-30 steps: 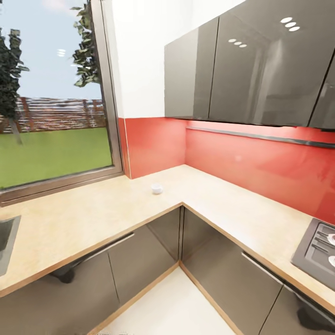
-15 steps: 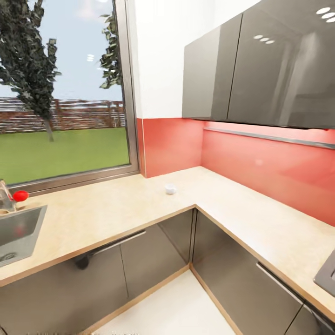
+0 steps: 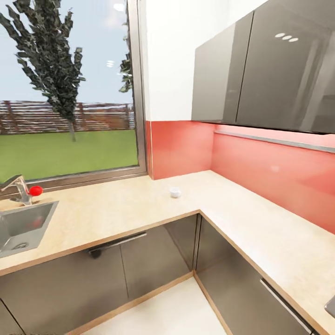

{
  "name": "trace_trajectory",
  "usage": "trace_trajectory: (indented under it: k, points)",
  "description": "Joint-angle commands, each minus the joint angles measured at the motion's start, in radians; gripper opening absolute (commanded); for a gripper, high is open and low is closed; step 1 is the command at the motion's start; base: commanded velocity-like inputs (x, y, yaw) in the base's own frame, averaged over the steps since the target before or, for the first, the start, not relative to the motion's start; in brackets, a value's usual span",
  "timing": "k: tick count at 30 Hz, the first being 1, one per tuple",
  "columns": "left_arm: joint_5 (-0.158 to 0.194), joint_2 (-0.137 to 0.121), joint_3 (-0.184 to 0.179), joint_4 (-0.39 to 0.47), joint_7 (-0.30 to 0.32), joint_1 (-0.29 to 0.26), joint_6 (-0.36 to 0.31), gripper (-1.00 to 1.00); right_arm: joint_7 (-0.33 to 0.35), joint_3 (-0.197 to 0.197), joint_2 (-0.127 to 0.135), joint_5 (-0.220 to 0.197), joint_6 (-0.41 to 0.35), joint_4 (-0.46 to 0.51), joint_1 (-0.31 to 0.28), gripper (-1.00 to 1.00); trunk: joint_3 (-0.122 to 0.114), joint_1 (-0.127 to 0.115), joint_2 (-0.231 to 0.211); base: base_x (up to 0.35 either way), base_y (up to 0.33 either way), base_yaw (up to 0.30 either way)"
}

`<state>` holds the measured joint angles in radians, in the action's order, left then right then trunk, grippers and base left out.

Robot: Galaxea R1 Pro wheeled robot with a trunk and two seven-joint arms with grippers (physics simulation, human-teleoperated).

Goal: Set up a coffee station on the kitchen countertop: keep the coffee maker on the countertop, move the bottle of coffee from the kitchen shelf to the counter next to the coffee maker, place a paper coffee filter on top of the coffee maker, put the saucer next to the coffee maker with the coffee cup on the saucer, and place the electric kettle next to the coffee maker.

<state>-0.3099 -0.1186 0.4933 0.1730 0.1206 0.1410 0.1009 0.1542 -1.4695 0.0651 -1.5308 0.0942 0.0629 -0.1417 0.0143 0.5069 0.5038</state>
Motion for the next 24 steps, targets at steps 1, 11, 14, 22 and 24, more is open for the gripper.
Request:
trace_trajectory:
  k: [1,11,14,22,24]
  points:
    - [-0.009,0.0,0.009,0.002,0.005,0.0,0.002,1.0,0.002,-0.008,0.001,-0.01,0.002,0.002,0.0,1.0,0.001,0.001,0.001,0.131,-0.272,0.162]
    - [-0.008,0.0,0.014,0.002,0.005,0.0,0.003,1.0,0.002,-0.008,0.001,-0.009,0.002,0.002,0.0,1.0,-0.001,0.001,0.001,0.085,-0.172,0.033]
    - [-0.008,-0.001,0.015,0.002,0.005,0.0,0.003,1.0,0.002,-0.008,0.001,-0.009,0.002,0.002,0.0,1.0,-0.001,0.001,0.001,0.007,-0.013,0.001]
    - [-0.006,-0.001,0.016,0.002,0.005,0.0,0.004,1.0,0.002,-0.008,0.001,-0.009,0.002,0.002,0.0,1.0,-0.001,0.001,0.001,0.001,-0.001,0.129]
    - [-0.006,-0.001,0.016,0.002,0.005,0.0,0.004,1.0,0.002,-0.008,0.001,-0.009,0.002,0.002,0.0,1.0,-0.001,0.001,0.001,0.0,0.0,0.26]
